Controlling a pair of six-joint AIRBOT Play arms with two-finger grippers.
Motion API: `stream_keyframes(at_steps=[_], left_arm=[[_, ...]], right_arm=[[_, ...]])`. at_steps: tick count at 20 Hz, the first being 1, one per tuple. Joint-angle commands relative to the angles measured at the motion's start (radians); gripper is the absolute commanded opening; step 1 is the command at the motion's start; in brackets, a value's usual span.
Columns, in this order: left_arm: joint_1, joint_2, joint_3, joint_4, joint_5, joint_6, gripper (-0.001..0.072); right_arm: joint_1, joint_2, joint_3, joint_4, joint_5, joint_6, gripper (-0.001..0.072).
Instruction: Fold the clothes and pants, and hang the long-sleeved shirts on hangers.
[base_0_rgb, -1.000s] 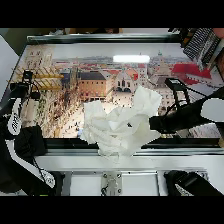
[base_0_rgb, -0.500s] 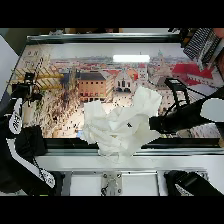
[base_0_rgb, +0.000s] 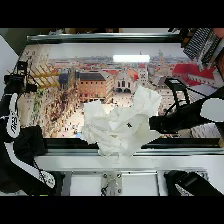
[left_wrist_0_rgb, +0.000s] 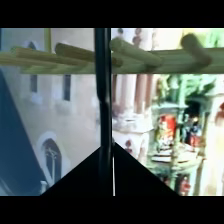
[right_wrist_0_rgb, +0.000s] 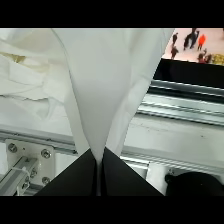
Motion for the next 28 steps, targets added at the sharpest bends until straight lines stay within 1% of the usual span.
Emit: stream_keyframes(at_steps=[1,8,11,12,13,14,15,16,18,20,21,22,23,24,27,28], left_arm=[[-0.028,0.080,0.005,0.004,-0.034,0.000,0.0022],[-0.098,0.211,0.005,0.003,-0.062,0.000,0.0021],[-0.155,0.296,0.005,-0.002,-0.075,0.000,0.0021],[-0.180,0.332,0.005,-0.024,-0.085,0.026,0.0021],[-0.206,0.373,0.005,-0.096,-0.105,0.107,0.0021],[-0.228,0.416,0.005,-0.221,-0.126,0.233,0.0021],[-0.241,0.454,0.005,-0.369,-0.162,0.396,0.0021],[-0.248,0.492,0.005,-0.549,-0.225,0.591,0.0021],[-0.242,0.550,0.005,-0.880,-0.379,0.892,0.0021],[-0.217,0.581,0.005,-1.131,-0.555,1.109,0.0021],[-0.201,0.586,0.005,-1.223,-0.641,1.164,0.0021],[-0.179,0.584,0.005,-1.288,-0.724,1.178,0.0022],[-0.165,0.579,0.005,-1.304,-0.784,1.178,0.0022],[-0.152,0.571,0.005,-1.297,-0.810,1.177,0.0022],[-0.118,0.559,0.004,-1.303,-0.793,1.179,0.0022],[-0.113,0.555,-0.003,-1.303,-0.828,1.246,0.0022]], right_arm=[[0.001,0.000,0.000,0.000,0.000,0.000,0.0016],[0.001,0.002,0.000,0.000,0.000,0.000,0.0016],[0.001,0.003,0.000,0.000,-0.005,0.000,0.0016],[0.001,0.003,0.003,0.000,-0.011,0.000,0.0016],[0.000,0.002,0.011,0.000,-0.014,0.000,0.0016],[0.000,0.003,0.021,0.000,-0.021,0.000,0.0016],[0.000,0.003,0.036,-0.001,-0.028,0.000,0.0016],[0.000,0.003,0.052,-0.001,-0.034,0.000,0.0016],[0.000,0.003,0.081,-0.001,-0.037,0.000,0.0016],[0.000,0.003,0.102,-0.001,-0.037,0.000,0.0016],[0.000,0.003,0.109,-0.001,-0.037,0.000,0.0016],[0.000,0.003,0.116,0.000,-0.037,0.001,0.0016],[0.000,0.003,0.121,0.000,-0.037,0.002,0.0016],[0.000,0.003,0.125,-0.001,-0.037,0.016,0.0016],[0.000,0.006,0.126,-0.001,-0.037,0.023,0.0016],[0.000,0.006,0.126,-0.001,-0.037,0.024,0.0016]])
